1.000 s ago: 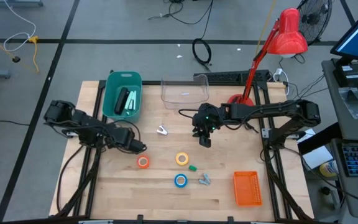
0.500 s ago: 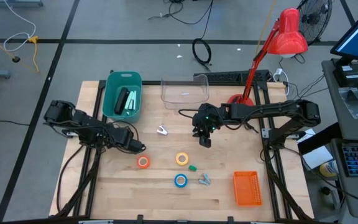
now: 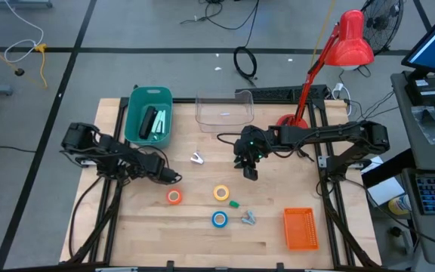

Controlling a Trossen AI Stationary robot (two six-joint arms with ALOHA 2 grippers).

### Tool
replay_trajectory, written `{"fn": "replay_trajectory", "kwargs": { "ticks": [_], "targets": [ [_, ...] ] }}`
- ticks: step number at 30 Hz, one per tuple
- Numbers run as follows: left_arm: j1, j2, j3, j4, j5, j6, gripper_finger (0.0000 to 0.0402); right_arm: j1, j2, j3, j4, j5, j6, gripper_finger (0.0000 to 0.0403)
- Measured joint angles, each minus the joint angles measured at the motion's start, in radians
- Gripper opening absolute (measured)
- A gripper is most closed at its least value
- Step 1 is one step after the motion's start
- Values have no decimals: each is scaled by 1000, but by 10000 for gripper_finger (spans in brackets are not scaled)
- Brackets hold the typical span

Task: Pick and place Stapler, Stapler remover, tape
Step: Put the small yellow stapler into the green bin

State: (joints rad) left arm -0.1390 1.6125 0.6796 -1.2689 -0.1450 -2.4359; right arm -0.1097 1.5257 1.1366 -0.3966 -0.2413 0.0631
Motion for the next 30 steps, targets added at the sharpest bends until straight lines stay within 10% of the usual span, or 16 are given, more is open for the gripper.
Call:
{"fn": "replay_trajectory", "kwargs": {
  "ticks": [30],
  "targets": [
    [10, 43, -21, 151, -21, 85, 51, 0, 0, 0, -5, 1, -5, 105]
  ]
}}
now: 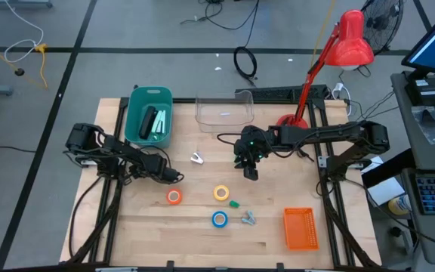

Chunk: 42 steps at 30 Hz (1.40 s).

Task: Pick and place Stapler, Stapler remover, tape
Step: Put the small yellow stapler into the green bin

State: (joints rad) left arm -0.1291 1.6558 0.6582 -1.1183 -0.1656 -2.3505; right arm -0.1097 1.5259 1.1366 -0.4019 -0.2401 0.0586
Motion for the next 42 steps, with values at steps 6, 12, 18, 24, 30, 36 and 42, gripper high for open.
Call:
{"fn": "replay_trajectory", "kwargs": {
  "ticks": [6, 12, 18, 24, 30, 36, 42],
  "targets": [
    [0, 0, 4, 2, 20, 24, 76, 0, 0, 0, 0, 0, 0, 105],
    [-20, 0, 70, -28, 50, 51, 60, 0, 0, 0, 0, 1, 0, 105],
    [-56, 0, 153, -95, 56, 74, 65, 0, 0, 0, 0, 1, 0, 105],
    [-98, 0, 239, -132, 73, 111, 66, 0, 0, 0, 0, 2, 0, 105],
    [-163, 0, 344, -206, 100, 177, 66, 0, 0, 0, 1, 0, -11, 105],
    [-241, 0, 514, -364, 76, 256, 67, 0, 0, 0, 13, 1, -26, 105],
    [-311, -1, 706, -454, -116, 340, 67, 0, 0, 0, 126, 0, -44, 105]
  ]
}}
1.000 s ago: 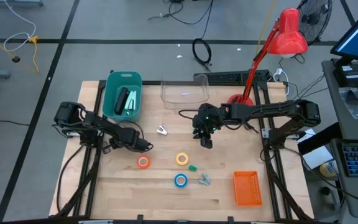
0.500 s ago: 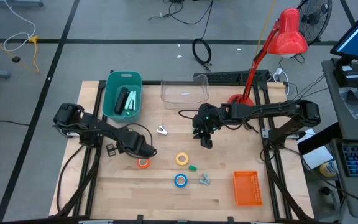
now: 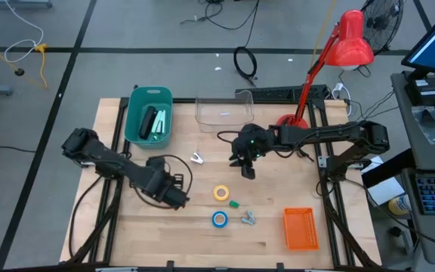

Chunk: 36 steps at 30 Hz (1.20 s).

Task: Pick and place Stapler, Stapler remover, tape
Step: Put the small yellow stapler into the green bin

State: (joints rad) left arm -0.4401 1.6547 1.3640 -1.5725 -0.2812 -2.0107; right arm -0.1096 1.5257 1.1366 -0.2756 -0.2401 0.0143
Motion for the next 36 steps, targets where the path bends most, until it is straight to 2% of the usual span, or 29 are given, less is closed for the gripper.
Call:
{"fn": "replay_trajectory", "kwargs": {
  "ticks": [4, 9, 13, 17, 21, 25, 29, 36],
  "targets": [
    [-36, 0, 103, 2, -183, 105, 67, 0, 0, 0, 95, 0, 0, 105],
    [-57, 0, 204, 2, -307, 304, 67, -2, 0, 0, 177, 0, 0, 105],
    [-74, -8, 261, 3, -370, 457, 67, -2, 0, 0, 240, 1, 0, 105],
    [-82, -43, 312, 15, -414, 528, 67, -2, 0, 0, 360, 1, 0, 105],
    [-85, -88, 337, 118, -483, 624, 67, -3, 10, 0, 531, 1, 0, 105],
    [-60, -114, 338, 249, -492, 754, 67, -3, 28, 0, 676, 2, 3, 105],
    [-23, -117, 338, 303, -480, 847, 67, -4, 34, -1, 762, 0, 43, 105],
    [36, -117, 337, 351, -420, 940, 67, -4, 34, -1, 780, 1, 62, 105]
  ]
}}
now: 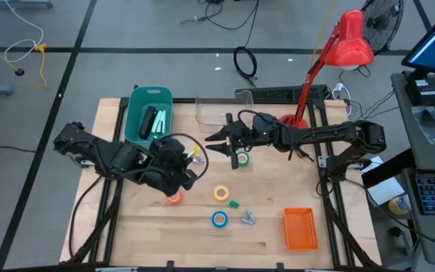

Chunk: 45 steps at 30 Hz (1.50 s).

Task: Pick and place Stapler, Stapler remover, tape
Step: Put the small yellow stapler into the green bin

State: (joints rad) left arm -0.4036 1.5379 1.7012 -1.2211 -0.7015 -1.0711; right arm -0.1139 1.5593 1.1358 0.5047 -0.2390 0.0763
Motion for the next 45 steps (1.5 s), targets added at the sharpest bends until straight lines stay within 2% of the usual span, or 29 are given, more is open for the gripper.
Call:
{"fn": "replay_trajectory", "kwargs": {
  "ticks": [7, 21, 27, 37, 45],
  "targets": [
    [18, 0, 0, 56, 28, 66, 67, -6, 0, 0, -35, 2, 11, 105],
    [47, 0, 0, 70, 29, 76, 67, 4, 0, 0, 68, 2, 43, 105],
    [77, 0, -1, 73, 82, 99, 67, 8, 0, 0, 86, 0, 43, 105],
    [104, 0, -1, 76, 96, 109, 67, 7, 13, 0, 116, -1, 47, 105],
    [139, 0, -2, 138, 117, 199, 67, 7, 15, 0, 120, -31, 62, 105]
  ]
}}
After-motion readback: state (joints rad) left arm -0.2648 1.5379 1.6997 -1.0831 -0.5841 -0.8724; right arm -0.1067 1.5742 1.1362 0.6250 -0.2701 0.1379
